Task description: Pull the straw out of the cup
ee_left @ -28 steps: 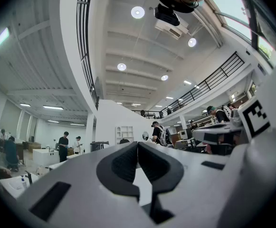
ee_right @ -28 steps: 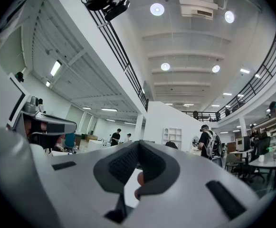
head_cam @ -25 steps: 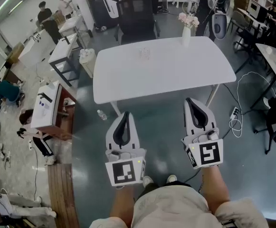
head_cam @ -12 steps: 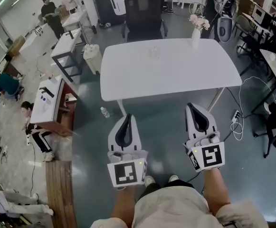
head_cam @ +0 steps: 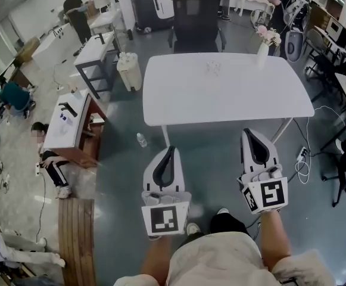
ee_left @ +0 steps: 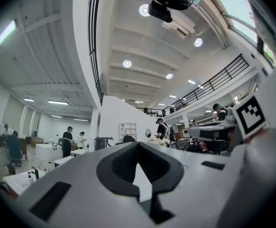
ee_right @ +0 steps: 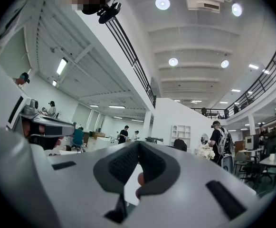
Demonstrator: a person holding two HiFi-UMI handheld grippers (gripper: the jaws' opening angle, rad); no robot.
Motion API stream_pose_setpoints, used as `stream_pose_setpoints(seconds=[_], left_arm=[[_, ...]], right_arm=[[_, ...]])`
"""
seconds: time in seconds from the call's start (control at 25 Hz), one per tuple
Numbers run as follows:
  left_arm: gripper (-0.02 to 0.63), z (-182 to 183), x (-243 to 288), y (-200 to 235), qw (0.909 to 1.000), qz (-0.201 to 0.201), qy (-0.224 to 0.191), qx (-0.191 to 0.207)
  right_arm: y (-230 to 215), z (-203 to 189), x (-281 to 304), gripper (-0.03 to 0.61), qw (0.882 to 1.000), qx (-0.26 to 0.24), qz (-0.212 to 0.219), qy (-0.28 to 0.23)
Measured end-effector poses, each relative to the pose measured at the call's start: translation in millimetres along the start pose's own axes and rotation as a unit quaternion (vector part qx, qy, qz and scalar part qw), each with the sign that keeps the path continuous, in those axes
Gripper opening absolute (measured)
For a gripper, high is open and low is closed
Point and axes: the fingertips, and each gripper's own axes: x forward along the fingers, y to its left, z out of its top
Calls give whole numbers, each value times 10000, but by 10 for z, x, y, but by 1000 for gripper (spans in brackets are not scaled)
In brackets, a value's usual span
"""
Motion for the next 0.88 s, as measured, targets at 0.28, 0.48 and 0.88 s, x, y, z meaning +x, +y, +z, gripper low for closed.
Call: stream_pose_setpoints(seconds=[0.28,0.48,0.88], left_arm=[[5,9,281,113,10000,-31,-80,-6],[5,-70,672,47,9999,-62,-31,134],[5,-317,2056,-291,9994,-60,301,188]], right_arm=[[-86,-50,238,0,10000,-22,-45,9],[-276,-241,545,0,10000,-69,14,29],[-1392,-653,1450,0,9996,262,-27,99]])
